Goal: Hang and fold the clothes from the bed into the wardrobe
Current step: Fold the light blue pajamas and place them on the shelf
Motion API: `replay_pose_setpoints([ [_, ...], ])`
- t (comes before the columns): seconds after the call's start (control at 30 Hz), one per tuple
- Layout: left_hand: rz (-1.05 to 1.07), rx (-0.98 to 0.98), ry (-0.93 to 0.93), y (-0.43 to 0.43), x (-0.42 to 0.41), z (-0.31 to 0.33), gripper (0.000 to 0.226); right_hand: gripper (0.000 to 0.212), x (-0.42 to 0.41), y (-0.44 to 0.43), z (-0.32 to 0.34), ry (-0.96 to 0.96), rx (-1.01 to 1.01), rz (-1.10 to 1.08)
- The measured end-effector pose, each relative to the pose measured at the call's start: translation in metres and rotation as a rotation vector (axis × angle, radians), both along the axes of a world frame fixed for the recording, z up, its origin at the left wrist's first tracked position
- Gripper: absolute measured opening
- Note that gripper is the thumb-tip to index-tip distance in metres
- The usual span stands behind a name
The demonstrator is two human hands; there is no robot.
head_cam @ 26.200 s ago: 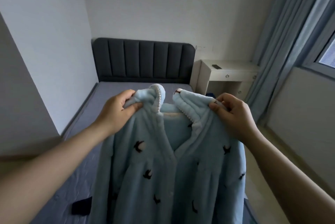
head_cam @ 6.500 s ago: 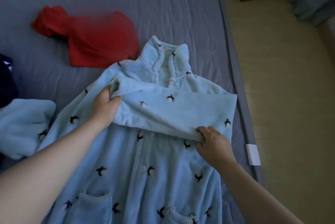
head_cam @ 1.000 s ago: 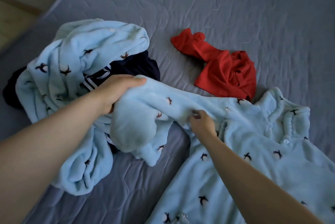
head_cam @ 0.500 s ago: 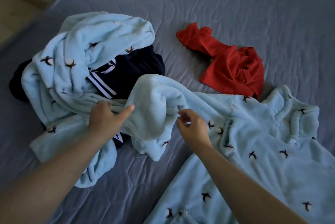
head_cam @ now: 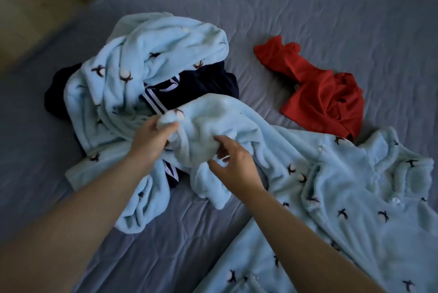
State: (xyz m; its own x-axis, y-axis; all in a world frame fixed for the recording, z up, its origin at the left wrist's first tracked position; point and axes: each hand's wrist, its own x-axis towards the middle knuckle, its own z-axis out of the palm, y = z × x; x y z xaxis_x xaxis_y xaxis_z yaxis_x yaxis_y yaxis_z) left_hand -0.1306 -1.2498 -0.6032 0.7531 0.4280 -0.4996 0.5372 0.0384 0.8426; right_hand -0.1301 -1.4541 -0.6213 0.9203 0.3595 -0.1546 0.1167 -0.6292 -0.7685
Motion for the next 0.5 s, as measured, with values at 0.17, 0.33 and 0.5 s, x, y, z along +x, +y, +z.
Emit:
replay_pose_setpoints([
  [0.17, 0.095, 0.338, -0.214, 0.046, 0.044, 0.042, 0.017, 0.055, 0.022, 0.037, 0.022, 0.016, 0.066, 0.078],
  [0.33, -0.159, 0.789, -0.396, 0.047, 0.057, 0.060, 0.022, 0.046, 0.026, 0.034, 0.022, 0.100, -0.003, -0.044],
  [0.5, -0.305, 0.908, -0.453, 0.040, 0.063, 0.061, 0.033, 0.044, 0.032, 0.006, 0.013, -0.027, -0.294, -0.295],
])
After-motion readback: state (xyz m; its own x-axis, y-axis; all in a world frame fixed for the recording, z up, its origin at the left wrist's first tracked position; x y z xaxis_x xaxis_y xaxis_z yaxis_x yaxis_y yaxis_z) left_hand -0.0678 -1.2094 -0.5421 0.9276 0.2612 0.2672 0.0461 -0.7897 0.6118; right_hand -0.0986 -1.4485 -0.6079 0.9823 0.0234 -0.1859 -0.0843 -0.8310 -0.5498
